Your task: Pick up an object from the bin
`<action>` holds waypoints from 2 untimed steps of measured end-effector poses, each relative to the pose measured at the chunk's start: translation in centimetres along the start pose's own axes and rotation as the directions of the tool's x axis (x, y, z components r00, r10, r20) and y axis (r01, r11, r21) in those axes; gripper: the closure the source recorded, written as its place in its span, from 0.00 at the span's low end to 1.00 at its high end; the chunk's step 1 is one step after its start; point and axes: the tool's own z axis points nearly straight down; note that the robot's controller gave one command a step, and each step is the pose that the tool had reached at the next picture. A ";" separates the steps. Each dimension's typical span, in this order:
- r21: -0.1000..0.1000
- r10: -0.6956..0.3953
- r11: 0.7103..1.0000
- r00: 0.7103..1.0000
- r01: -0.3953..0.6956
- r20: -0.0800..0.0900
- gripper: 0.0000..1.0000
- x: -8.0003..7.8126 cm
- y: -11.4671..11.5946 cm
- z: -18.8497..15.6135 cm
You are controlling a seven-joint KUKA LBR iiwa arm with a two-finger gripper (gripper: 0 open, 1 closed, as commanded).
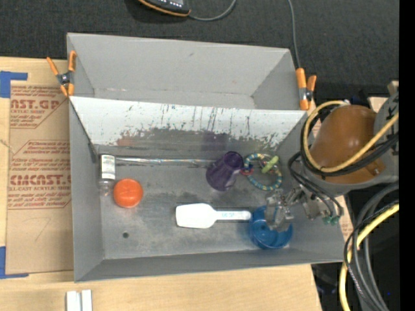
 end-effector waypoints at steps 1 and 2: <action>-0.001 -0.136 0.991 0.991 0.136 -0.001 0.00 0.5 -0.4 0.9; -0.001 -0.215 0.977 0.977 0.215 0.000 0.00 0.7 0.4 -0.1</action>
Offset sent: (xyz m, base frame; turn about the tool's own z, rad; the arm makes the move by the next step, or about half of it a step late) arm 0.0000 0.0000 0.0000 0.0000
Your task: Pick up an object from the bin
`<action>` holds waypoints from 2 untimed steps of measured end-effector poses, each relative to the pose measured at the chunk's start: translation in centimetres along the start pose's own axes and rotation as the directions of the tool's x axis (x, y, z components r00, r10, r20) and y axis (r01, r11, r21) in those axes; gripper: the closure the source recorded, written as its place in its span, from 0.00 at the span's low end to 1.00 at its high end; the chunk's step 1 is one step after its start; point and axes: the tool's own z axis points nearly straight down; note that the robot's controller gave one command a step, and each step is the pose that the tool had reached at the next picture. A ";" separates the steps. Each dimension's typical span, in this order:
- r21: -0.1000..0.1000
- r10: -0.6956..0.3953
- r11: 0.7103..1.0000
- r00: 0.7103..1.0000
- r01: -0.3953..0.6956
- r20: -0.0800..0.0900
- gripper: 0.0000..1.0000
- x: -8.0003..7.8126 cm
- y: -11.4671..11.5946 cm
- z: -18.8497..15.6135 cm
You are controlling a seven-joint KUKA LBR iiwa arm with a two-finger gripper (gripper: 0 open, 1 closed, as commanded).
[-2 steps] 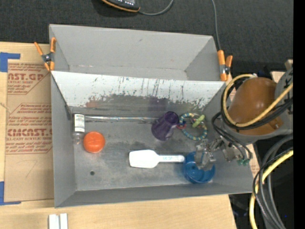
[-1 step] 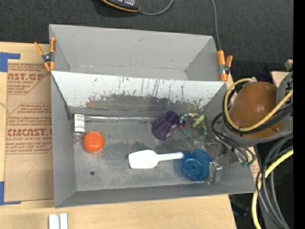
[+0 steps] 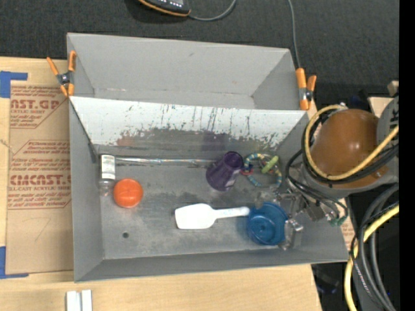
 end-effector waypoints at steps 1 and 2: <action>0.006 -0.094 0.996 0.995 0.094 0.013 0.00 0.0 -2.4 5.7; 0.001 -0.374 0.927 0.927 0.374 0.003 1.00 -0.1 -1.4 4.8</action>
Offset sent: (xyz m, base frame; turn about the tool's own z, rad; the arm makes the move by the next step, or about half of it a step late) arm 0.0049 -0.0148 -0.0478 -0.3843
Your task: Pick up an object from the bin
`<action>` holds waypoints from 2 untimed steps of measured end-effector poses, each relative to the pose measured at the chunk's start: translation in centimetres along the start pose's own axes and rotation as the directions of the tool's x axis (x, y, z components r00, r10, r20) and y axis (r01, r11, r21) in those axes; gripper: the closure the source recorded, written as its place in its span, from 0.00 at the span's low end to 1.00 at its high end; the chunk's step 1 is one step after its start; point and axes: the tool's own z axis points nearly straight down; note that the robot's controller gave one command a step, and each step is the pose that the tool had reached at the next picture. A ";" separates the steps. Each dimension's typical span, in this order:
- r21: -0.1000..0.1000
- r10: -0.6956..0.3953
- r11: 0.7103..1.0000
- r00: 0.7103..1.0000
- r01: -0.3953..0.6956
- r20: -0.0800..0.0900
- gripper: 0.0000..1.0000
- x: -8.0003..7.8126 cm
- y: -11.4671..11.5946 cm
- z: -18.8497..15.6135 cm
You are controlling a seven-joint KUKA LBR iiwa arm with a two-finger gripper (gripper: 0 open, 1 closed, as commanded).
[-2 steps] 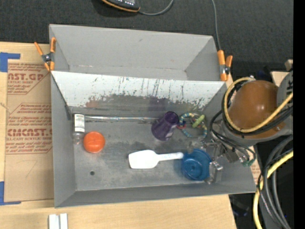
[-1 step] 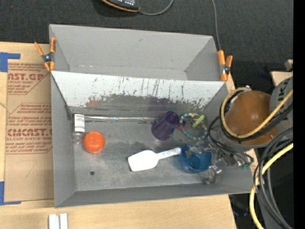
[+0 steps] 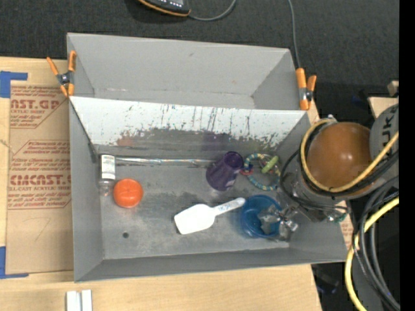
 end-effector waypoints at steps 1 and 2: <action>0.000 0.000 1.000 1.000 0.000 0.000 1.00 0.0 0.0 0.0; -0.001 0.000 1.000 1.000 0.000 0.003 1.00 -1.6 -1.1 -10.3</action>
Offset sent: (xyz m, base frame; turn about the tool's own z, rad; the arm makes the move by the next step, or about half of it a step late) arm 0.0187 0.0009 0.1036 -0.0014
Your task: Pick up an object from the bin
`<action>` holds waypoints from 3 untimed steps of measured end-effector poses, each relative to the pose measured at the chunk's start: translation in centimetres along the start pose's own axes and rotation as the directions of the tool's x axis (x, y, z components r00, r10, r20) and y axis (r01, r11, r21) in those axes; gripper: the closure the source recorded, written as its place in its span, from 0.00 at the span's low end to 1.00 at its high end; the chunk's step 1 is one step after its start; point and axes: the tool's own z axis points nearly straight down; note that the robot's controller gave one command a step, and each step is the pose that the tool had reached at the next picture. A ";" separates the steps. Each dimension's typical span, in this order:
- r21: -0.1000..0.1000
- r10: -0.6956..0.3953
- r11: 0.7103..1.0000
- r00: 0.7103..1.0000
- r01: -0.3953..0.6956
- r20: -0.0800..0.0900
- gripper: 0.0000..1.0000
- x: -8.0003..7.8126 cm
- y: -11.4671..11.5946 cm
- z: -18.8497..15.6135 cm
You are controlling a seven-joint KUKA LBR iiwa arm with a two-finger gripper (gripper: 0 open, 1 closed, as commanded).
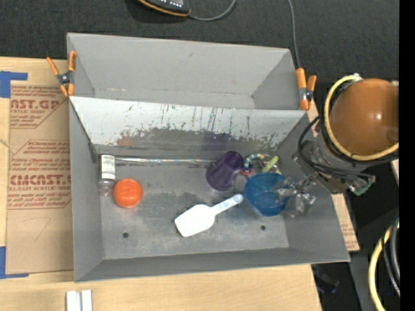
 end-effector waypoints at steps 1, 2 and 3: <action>0.000 0.000 1.000 1.000 0.000 0.000 1.00 0.0 0.0 0.0; 0.002 0.029 1.000 1.000 -0.029 0.004 1.00 -2.6 1.0 5.3; -0.003 0.024 1.000 1.000 -0.024 0.000 1.00 -2.7 1.7 7.8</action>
Offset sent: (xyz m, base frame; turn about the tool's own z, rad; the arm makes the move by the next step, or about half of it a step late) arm 0.0143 0.0273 -0.0596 0.0296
